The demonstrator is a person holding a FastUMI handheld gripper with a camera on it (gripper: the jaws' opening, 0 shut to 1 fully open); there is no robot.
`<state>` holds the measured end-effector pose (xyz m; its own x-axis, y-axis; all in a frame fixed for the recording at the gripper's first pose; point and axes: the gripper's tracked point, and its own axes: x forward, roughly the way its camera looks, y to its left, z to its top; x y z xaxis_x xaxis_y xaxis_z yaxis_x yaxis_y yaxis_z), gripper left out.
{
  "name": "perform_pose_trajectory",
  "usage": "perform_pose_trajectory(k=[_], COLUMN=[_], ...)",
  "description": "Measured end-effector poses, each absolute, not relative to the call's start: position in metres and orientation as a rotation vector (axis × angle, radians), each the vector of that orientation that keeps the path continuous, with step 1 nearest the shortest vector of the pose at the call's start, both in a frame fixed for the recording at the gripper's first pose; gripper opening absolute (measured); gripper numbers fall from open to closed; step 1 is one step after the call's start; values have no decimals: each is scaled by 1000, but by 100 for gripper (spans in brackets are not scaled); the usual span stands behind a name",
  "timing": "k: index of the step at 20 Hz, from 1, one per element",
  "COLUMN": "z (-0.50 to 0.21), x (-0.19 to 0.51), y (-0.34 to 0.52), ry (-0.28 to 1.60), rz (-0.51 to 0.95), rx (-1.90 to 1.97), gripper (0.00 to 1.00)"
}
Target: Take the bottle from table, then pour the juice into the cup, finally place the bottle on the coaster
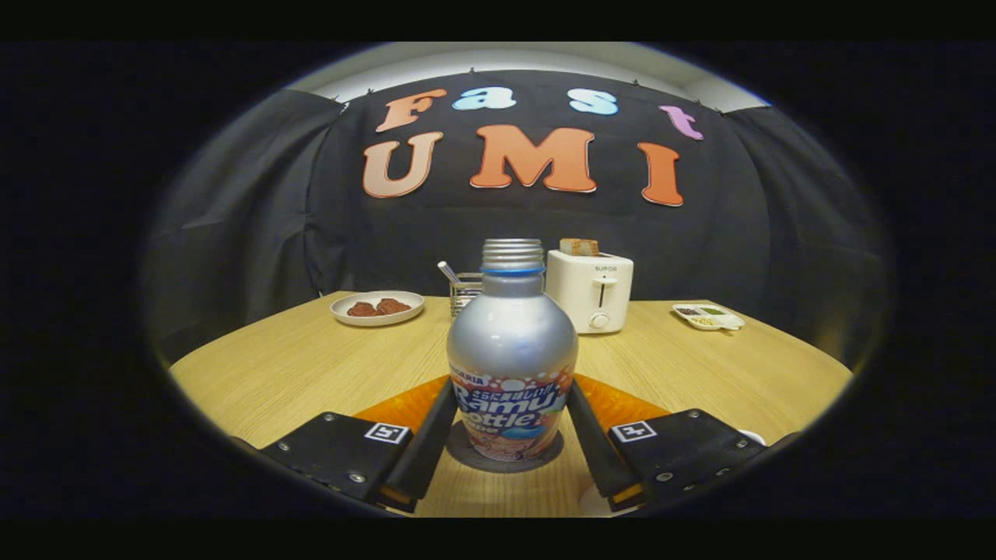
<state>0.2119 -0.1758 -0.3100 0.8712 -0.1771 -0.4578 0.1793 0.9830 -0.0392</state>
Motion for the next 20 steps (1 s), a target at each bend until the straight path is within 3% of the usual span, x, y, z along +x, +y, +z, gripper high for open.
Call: perform_pose_trajectory(k=[8,20], z=[-265,-147], x=[195,130], y=[-180,-176], ry=[390,226], rz=[-214,-231], rx=[40,32], gripper=[90,91])
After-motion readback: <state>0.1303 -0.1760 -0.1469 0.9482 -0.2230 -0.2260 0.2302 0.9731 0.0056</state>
